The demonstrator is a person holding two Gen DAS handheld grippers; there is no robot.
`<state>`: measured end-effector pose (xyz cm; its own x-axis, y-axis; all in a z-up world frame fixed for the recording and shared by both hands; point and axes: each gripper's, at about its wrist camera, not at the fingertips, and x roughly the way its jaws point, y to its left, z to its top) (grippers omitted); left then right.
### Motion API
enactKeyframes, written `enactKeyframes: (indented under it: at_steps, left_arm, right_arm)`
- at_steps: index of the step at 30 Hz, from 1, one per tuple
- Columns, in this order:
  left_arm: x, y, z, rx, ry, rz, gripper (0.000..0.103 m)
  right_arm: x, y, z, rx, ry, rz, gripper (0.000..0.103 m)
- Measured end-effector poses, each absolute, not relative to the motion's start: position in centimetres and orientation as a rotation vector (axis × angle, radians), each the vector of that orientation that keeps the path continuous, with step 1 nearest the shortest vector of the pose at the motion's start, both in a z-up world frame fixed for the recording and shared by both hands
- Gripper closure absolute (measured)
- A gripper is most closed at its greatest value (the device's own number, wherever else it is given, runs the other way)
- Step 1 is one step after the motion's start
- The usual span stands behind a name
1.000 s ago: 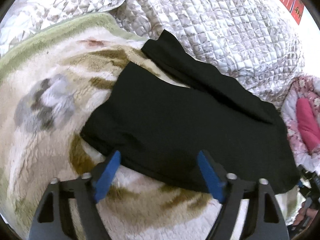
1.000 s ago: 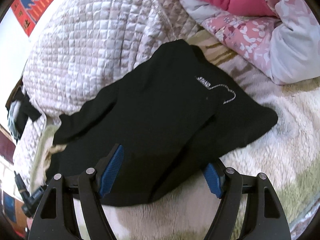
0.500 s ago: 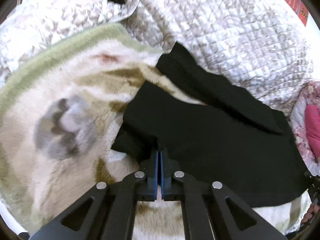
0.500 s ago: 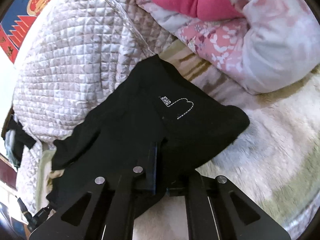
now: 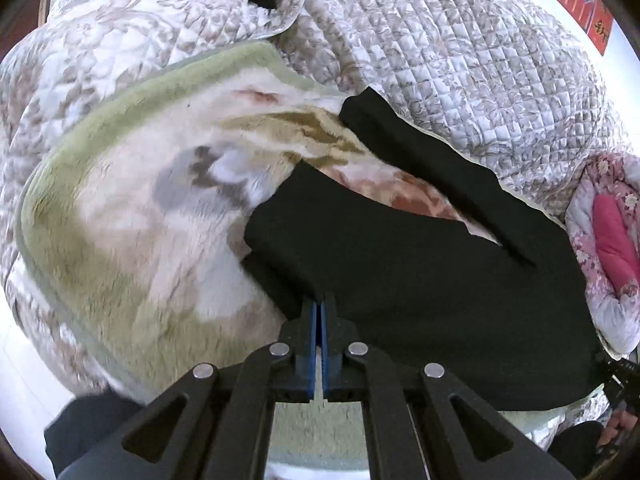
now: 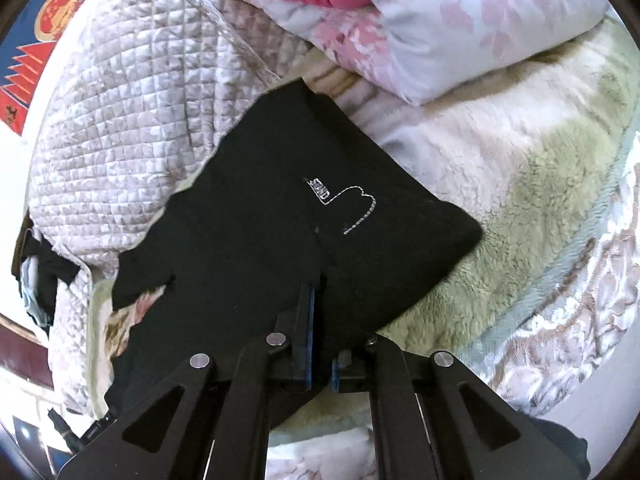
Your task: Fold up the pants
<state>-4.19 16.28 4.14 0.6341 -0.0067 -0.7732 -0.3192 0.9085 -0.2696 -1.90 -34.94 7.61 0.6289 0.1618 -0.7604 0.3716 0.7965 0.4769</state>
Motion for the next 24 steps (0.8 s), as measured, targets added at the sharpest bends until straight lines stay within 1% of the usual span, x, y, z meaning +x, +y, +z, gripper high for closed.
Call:
enactKeyframes:
  at_steps: [1,4,7,9,10,12,13,14,15,16,19,24]
  left_arm:
    - [-4.5,16.2,4.7,-0.402,0.857,0.182,0.100]
    - [-5.4,15.9,6.1,-0.389,0.819,0.168,0.100]
    - [-5.1,15.7,4.1,-0.384,0.880,0.177,0.100]
    - [-5.0,15.7,2.3,-0.419,0.939,0.157,0.099]
    - [-5.3,15.7,2.0,-0.434,0.945,0.159,0.097]
    - [-5.7,16.1,2.2,-0.455,0.931,0.155,0.095]
    - [-5.8,16.4,2.5,-0.460,0.921,0.158,0.092]
    - [-5.9,16.8,2.7,-0.462,0.912,0.172,0.089]
    - [-6.0,17.3,3.0,-0.469,0.897,0.188,0.081]
    - [-6.0,17.9,3.3,-0.477,0.881,0.203,0.073]
    - [-6.0,19.4,3.6,-0.500,0.855,0.247,0.060]
    - [-5.6,19.7,1.7,-0.544,0.905,0.235,0.059]
  right_arm:
    - [-2.2,-34.9,8.4,0.647,0.879,-0.133,0.101]
    - [-2.8,-35.4,8.6,0.624,0.883,-0.164,0.101]
    - [-2.5,-35.6,6.5,0.642,0.956,-0.194,0.101]
    - [-2.3,-35.4,6.5,0.632,0.977,-0.181,0.101]
    - [-2.3,-35.3,6.7,0.625,0.970,-0.185,0.100]
    - [-2.4,-35.4,7.0,0.625,0.962,-0.179,0.092]
    - [-2.5,-35.4,7.1,0.622,0.958,-0.184,0.088]
    - [-2.7,-35.3,7.3,0.615,0.948,-0.203,0.080]
    - [-3.2,-35.3,7.6,0.601,0.932,-0.225,0.077]
    - [-3.5,-35.2,8.0,0.581,0.910,-0.247,0.077]
    - [-4.0,-34.9,9.0,0.549,0.862,-0.277,0.076]
    - [-4.3,-33.9,10.6,0.487,0.797,-0.291,0.076]
